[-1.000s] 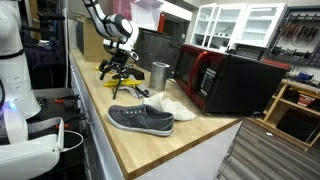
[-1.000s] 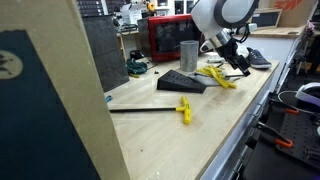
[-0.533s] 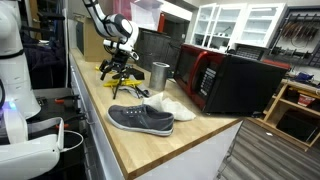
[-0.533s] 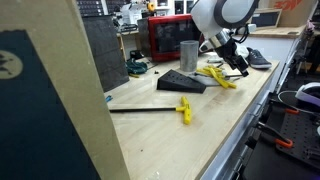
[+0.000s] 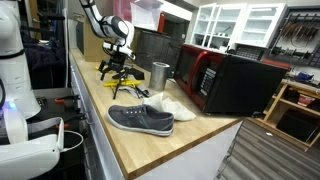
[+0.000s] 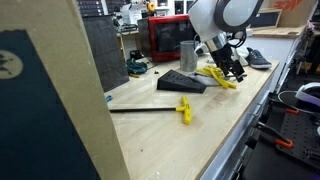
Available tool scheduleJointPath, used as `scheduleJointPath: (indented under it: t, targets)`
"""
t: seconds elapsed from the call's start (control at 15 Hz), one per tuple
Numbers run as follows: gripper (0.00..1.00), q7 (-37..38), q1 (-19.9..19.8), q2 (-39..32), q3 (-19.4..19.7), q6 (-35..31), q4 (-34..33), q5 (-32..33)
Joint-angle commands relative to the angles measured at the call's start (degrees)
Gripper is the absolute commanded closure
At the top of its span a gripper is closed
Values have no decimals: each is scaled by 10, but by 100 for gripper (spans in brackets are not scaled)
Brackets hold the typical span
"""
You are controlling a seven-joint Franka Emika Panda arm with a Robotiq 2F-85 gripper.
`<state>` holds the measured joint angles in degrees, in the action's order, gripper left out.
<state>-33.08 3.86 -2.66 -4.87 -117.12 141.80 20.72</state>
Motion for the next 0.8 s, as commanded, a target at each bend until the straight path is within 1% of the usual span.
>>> scheduleJointPath:
  t: [0.0, 0.27, 0.53, 0.73]
  targets:
    - [0, -46, 10, 44, -12, -8, 43, -8]
    - [0, -83, 24, 71, -20, -3, 54, -3]
    - [0, -110, 53, 108, -38, -3, 68, -9]
    - [0, -134, 73, 122, -45, -28, 78, -12]
